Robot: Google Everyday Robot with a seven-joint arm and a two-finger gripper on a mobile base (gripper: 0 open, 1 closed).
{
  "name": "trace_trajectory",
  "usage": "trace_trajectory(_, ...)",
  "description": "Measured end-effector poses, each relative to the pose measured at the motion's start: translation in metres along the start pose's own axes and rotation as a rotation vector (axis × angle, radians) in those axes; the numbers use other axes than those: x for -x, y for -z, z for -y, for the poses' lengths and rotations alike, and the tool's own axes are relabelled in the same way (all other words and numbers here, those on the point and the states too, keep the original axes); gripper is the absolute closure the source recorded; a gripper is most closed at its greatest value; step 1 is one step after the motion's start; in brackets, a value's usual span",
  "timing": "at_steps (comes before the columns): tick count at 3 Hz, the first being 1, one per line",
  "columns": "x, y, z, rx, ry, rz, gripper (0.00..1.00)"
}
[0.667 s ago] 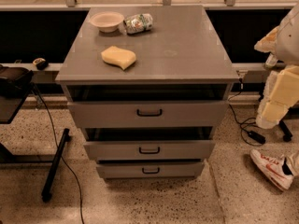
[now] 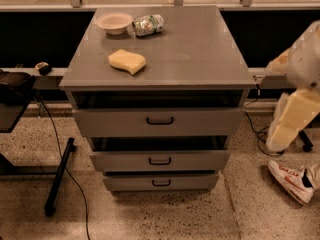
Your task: Open bottom drawer
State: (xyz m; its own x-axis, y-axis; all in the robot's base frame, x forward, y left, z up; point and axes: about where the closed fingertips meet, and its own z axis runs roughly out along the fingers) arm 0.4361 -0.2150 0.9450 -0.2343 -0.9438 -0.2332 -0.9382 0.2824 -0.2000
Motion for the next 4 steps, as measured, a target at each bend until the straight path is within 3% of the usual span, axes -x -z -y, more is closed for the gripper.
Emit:
trace_trajectory(1,-0.006,-0.073,-0.037,0.096,-0.051,0.130,0.00)
trace_trajectory(2,-0.037,-0.179,-0.095,0.217,-0.121,0.205,0.00)
trace_trajectory(3,-0.039,-0.182,-0.106,0.236,-0.120,0.187,0.00)
trace_trajectory(4,-0.037,-0.190,-0.089,0.216,-0.074,0.216,0.00)
